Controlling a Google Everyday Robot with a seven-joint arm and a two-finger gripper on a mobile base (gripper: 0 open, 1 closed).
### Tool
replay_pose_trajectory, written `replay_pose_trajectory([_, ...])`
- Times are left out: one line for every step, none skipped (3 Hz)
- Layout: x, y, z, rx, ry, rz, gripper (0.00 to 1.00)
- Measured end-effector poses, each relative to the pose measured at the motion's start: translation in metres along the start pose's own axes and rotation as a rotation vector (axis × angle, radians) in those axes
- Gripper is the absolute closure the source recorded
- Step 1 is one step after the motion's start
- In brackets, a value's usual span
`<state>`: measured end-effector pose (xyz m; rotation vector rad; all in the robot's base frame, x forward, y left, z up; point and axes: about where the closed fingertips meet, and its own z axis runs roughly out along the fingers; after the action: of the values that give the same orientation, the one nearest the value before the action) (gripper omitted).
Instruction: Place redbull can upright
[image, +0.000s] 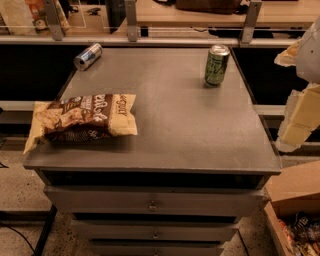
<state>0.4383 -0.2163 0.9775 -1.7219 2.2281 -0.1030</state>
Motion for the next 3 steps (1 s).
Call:
replay_pose_trajectory([0.0, 0.0, 0.0, 0.0, 0.0, 0.0, 0.0])
replay_pose_trajectory([-0.015, -0.011, 0.003, 0.026, 0.018, -0.077, 0.0])
replay_pose_trajectory([-0.046, -0.043, 0.015, 0.043, 0.037, -0.197, 0.0])
